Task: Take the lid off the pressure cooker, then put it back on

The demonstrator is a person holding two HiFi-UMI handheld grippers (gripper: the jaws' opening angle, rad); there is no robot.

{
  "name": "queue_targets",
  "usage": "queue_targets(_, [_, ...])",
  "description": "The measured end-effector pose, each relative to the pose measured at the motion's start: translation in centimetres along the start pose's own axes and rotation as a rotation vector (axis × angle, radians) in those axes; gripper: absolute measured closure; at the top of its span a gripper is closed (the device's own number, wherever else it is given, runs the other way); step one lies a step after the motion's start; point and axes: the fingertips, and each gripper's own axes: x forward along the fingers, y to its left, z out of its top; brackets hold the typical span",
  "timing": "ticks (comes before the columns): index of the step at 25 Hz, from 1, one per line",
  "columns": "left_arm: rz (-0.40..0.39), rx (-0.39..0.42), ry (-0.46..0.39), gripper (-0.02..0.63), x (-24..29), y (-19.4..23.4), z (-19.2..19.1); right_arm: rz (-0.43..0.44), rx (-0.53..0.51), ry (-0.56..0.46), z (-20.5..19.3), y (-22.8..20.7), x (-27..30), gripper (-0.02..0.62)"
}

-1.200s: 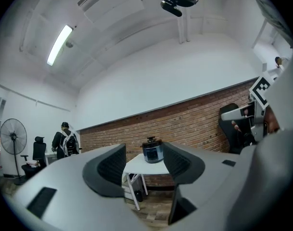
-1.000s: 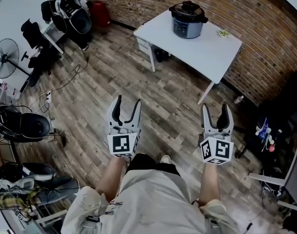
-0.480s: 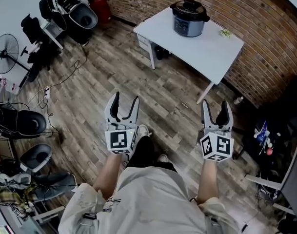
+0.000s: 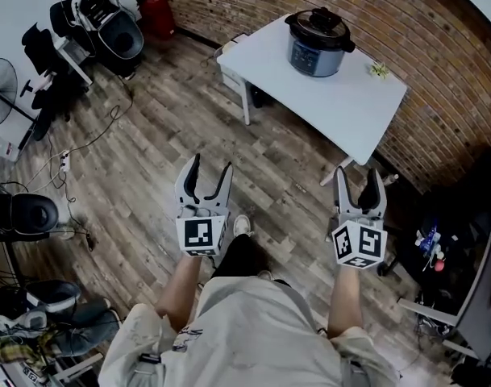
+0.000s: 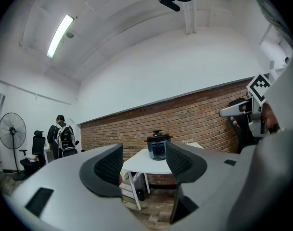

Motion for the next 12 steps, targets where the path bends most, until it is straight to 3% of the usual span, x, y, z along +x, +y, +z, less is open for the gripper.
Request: queue_targets(12, [-0.039, -0.04, 0.047, 0.311, 14.6, 10.4, -2.7, -0.03, -0.053, 0.064, 0.5, 3.9, 16.7, 0.258])
